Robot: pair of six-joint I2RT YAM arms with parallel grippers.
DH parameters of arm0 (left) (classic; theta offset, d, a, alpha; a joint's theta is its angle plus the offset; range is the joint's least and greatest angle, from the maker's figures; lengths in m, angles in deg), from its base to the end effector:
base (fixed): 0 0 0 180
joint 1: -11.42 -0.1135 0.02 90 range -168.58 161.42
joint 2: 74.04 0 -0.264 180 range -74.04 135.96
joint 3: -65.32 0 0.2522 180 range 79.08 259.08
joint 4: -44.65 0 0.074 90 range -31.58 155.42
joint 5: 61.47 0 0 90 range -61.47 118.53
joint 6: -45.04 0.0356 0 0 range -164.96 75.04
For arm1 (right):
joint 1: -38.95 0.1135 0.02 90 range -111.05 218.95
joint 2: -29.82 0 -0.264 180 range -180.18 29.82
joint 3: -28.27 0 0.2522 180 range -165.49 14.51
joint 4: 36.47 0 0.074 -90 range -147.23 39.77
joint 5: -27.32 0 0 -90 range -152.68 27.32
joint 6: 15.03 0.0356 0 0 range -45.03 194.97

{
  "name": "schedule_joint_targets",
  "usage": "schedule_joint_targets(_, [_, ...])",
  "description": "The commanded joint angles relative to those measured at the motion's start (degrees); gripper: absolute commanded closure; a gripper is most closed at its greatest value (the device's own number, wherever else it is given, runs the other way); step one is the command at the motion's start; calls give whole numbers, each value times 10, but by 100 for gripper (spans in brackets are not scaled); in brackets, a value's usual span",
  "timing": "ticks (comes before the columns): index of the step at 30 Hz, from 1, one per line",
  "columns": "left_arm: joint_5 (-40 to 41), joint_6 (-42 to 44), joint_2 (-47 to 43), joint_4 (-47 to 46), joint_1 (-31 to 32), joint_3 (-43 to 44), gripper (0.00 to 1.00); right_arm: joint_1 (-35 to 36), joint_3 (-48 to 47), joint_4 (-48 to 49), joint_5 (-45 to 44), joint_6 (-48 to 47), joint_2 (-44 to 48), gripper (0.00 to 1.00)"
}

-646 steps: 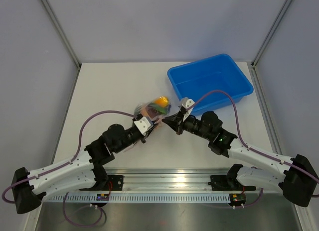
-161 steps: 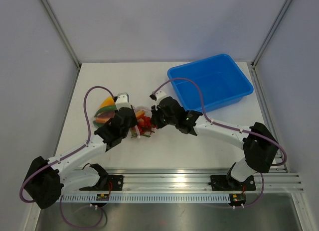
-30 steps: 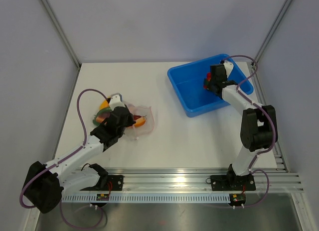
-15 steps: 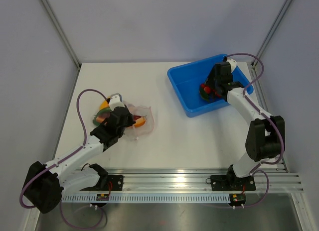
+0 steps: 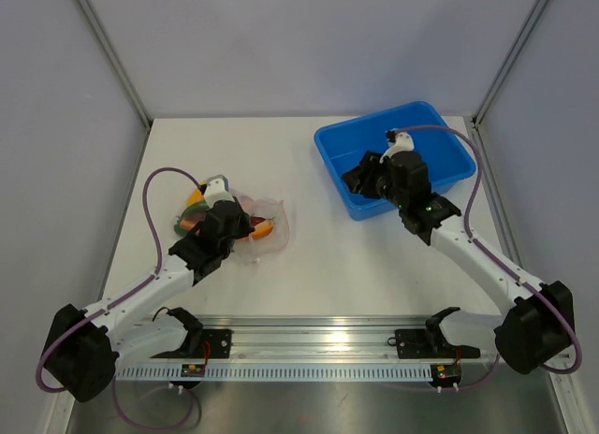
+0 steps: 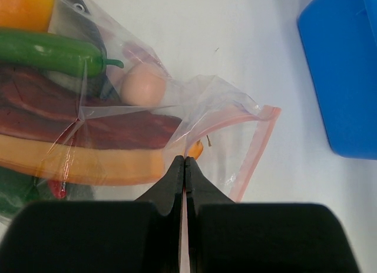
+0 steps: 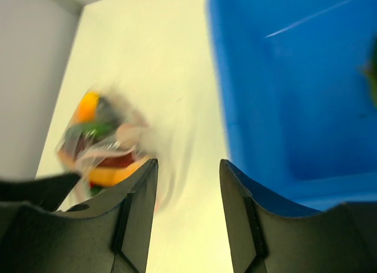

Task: Open the zip-top bag and remove the fake food
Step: Place the fake fruit in the bin.

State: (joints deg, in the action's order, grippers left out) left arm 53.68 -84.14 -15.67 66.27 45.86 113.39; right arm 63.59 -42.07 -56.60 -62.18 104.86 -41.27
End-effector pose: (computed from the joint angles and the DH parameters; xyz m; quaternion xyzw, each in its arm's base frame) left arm 0.1899 -0.1119 0.2370 -0.1409 0.8482 -0.1315 0.4934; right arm 0.2626 0.1208 0.3209 0.0352 0.8228 0.2631 0.5026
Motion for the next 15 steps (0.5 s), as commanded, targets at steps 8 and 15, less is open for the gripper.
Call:
schedule_joint_targets(8, [-4,-11,-33,-13,-2,4,100,118,58,167,100,-96,-13,43])
schedule_joint_targets(15, [-13,-13,-41,-12,-2,4,100,220,13,150,37,-204,-99,43])
